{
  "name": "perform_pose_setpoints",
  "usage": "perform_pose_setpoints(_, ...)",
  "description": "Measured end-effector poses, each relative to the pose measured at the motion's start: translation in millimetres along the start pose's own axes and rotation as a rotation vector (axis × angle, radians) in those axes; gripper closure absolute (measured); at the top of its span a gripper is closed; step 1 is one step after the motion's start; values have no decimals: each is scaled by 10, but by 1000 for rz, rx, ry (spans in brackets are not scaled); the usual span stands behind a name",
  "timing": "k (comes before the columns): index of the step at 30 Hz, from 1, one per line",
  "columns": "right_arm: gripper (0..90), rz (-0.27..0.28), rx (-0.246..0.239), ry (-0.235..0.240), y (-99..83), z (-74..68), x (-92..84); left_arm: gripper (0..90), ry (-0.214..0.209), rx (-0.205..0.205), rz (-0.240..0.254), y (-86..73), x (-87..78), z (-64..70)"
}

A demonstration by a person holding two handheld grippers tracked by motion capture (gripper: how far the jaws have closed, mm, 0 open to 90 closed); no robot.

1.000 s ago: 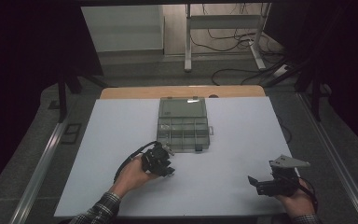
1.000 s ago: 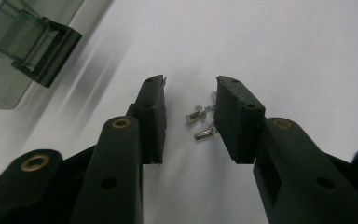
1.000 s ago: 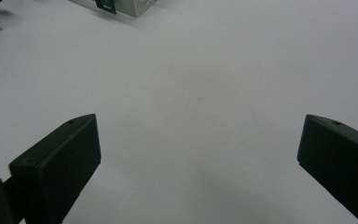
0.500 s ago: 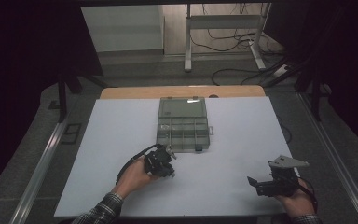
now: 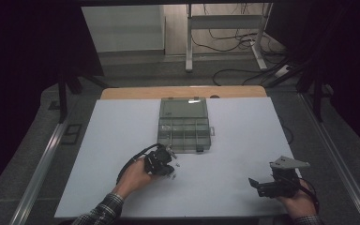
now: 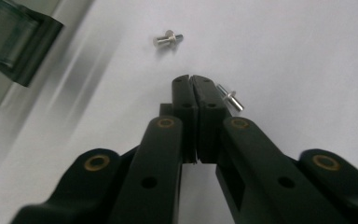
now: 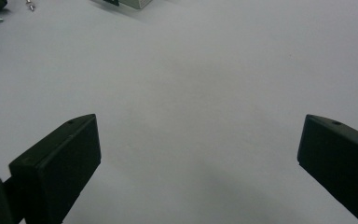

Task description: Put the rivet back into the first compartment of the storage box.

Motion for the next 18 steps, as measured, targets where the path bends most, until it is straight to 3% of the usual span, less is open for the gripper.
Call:
perform_pose_setpoints(4, 0, -3, 1, 1, -4, -3, 2, 754, 7, -29, 48, 65, -44, -54)
perform_pose_setpoints(9, 0, -2, 0, 1, -3, -4, 5, 682, 4, -51, 70, 160, -13, -97)
perform_pose_setpoints(16, 0, -3, -1, 1, -7, -2, 7, 662, 4, -44, 65, 310, 62, -94)
perform_pose_setpoints(18, 0, -4, -1, 2, -8, -2, 8, 664, 5, -52, 44, 337, 98, -99)
Point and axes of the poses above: each handheld gripper's, and its own axes: x roughly forward along the jaws, y roughly out of its top, z roughly to its right, the point moved 10 cm from there along x, roughly forward along the jaws, and after that the axes turned 9 degrees about x, right-handed, at the moved point
